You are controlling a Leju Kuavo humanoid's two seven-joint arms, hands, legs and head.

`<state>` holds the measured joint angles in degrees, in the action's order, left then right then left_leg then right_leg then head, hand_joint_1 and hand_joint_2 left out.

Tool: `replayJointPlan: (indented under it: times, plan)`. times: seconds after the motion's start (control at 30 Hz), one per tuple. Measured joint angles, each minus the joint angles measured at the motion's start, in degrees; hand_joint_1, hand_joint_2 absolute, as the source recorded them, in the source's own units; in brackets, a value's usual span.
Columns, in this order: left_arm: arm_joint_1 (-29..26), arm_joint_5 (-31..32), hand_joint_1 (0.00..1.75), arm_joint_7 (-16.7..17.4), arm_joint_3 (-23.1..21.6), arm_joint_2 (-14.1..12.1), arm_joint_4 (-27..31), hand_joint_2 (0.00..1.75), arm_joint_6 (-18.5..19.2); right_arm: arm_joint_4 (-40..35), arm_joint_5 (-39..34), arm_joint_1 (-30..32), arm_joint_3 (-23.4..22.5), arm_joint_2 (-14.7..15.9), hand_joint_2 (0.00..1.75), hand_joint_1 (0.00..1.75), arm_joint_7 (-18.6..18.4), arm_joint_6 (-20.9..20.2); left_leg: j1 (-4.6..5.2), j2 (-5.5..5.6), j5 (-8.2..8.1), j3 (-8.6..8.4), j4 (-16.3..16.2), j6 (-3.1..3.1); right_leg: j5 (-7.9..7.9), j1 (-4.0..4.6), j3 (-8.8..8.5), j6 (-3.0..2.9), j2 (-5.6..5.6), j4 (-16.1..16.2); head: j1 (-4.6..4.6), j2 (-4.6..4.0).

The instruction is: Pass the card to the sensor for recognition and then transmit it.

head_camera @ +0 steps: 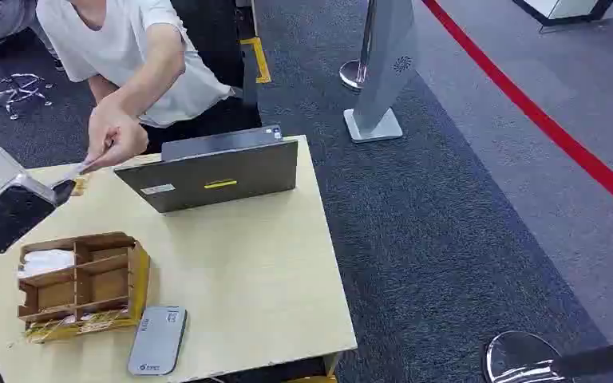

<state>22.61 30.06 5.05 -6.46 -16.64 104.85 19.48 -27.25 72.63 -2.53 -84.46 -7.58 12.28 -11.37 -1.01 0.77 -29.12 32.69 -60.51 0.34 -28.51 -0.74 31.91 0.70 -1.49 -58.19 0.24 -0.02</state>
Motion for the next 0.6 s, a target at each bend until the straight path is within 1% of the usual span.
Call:
replayJointPlan:
  times: [0.1, 0.13, 0.33, 0.53, 0.6]
  plan:
    - [1.95, 2.77, 0.00, 2.81, -3.08, -2.48, -0.63, 1.75, 2.98, 1.00, 0.20, -0.10, 0.02, 0.61, 1.75, 0.00, -0.22, 0.26, 0.00, 0.00, 0.00, 0.00, 0.00, 0.00, 0.00, 0.00, 0.00, 0.00, 0.00, 0.00, 0.00, 0.00]
    - [2.68, 3.66, 1.75, 3.73, -4.22, -3.38, -0.89, 1.75, 3.99, 1.31, 0.26, -0.12, 0.00, 0.81, 1.75, 0.00, -0.26, 0.37, 0.00, 0.00, 0.00, 0.01, 0.00, 0.00, 0.00, 0.00, 0.00, 0.00, 0.00, -0.01, 0.00, 0.00]
    - [6.67, 8.79, 1.75, 8.96, -10.04, -8.48, -2.25, 1.75, 9.68, 3.21, 0.96, -0.23, 0.02, 2.08, 1.75, 0.00, -0.72, 0.96, 0.00, 0.00, 0.01, 0.02, 0.00, -0.01, 0.01, 0.00, 0.01, -0.01, -0.01, -0.03, 0.00, 0.00]
    - [10.61, 13.70, 1.75, 14.26, -16.05, -14.15, -3.50, 1.75, 16.16, 5.16, 1.18, -0.43, 0.02, 3.43, 1.75, 0.00, -1.09, 1.53, -0.01, 0.00, 0.01, 0.03, 0.00, -0.02, 0.01, 0.00, 0.03, -0.01, -0.02, -0.05, 0.00, 0.00]
    - [11.74, 15.06, 1.75, 15.93, -17.47, -15.67, -3.78, 1.75, 18.29, 5.68, 1.66, -0.43, 0.02, 3.74, 1.75, 0.00, -1.27, 1.75, -0.01, -0.01, 0.01, 0.03, 0.00, -0.02, 0.00, 0.01, 0.04, -0.01, -0.02, -0.05, 0.02, 0.00]
